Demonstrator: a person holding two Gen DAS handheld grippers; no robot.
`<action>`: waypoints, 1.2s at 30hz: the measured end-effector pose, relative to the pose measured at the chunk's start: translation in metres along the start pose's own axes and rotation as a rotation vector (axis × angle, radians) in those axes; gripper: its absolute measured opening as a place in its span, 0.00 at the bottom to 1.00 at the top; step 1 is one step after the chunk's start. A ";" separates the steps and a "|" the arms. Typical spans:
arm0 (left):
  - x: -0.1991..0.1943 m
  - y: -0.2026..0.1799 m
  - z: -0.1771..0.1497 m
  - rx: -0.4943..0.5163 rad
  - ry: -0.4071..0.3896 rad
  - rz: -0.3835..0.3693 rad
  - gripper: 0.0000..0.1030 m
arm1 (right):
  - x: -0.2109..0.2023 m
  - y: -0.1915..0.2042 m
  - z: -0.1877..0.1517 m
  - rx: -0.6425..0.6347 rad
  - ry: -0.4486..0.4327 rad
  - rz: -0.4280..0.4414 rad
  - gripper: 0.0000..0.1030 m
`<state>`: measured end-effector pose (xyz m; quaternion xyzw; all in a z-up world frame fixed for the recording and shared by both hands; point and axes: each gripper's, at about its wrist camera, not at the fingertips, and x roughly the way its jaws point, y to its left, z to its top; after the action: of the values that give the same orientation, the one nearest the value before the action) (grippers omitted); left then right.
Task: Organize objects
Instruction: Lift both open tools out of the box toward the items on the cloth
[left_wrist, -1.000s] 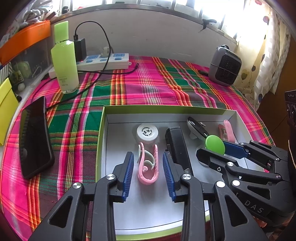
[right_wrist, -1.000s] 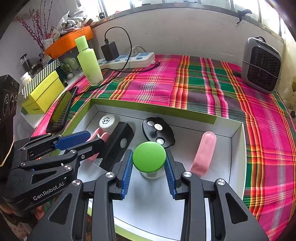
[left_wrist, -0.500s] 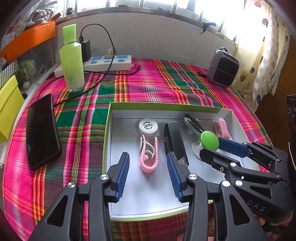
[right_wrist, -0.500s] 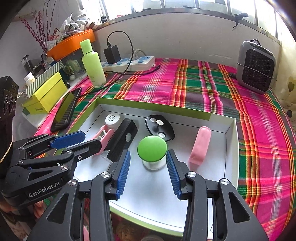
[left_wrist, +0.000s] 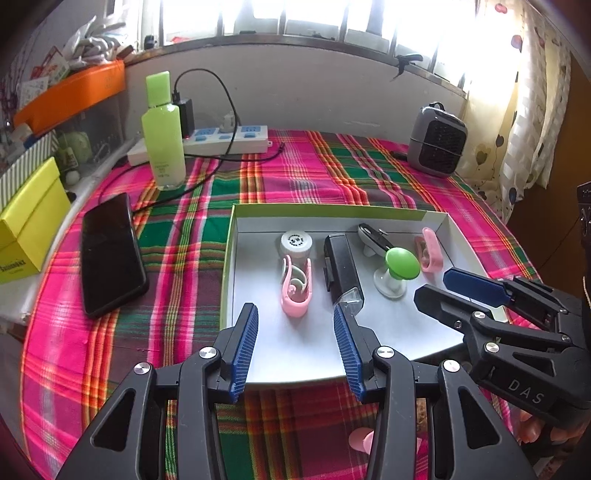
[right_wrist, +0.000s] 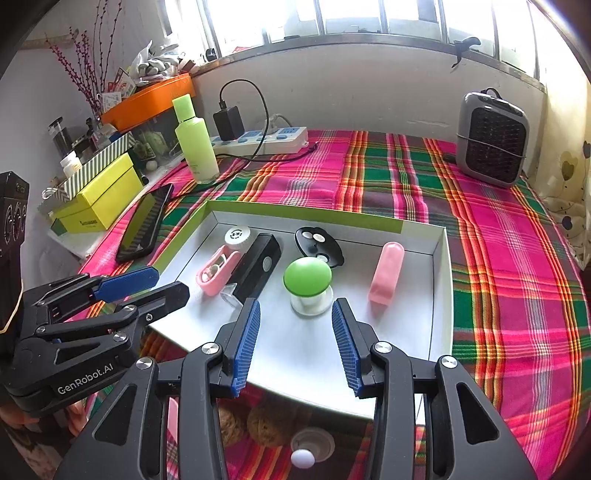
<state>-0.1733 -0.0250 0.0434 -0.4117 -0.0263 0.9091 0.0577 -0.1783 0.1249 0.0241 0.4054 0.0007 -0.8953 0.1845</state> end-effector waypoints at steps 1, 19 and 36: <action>-0.002 0.000 -0.001 -0.003 0.000 -0.003 0.40 | -0.002 0.002 -0.001 -0.005 -0.005 -0.004 0.41; -0.027 -0.004 -0.020 0.014 -0.050 0.029 0.40 | -0.027 0.005 -0.019 0.000 -0.055 -0.011 0.41; -0.039 -0.007 -0.036 0.031 -0.065 0.041 0.40 | -0.044 0.000 -0.037 0.027 -0.084 -0.021 0.41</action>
<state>-0.1200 -0.0233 0.0488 -0.3815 -0.0056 0.9233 0.0446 -0.1251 0.1451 0.0314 0.3697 -0.0148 -0.9134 0.1694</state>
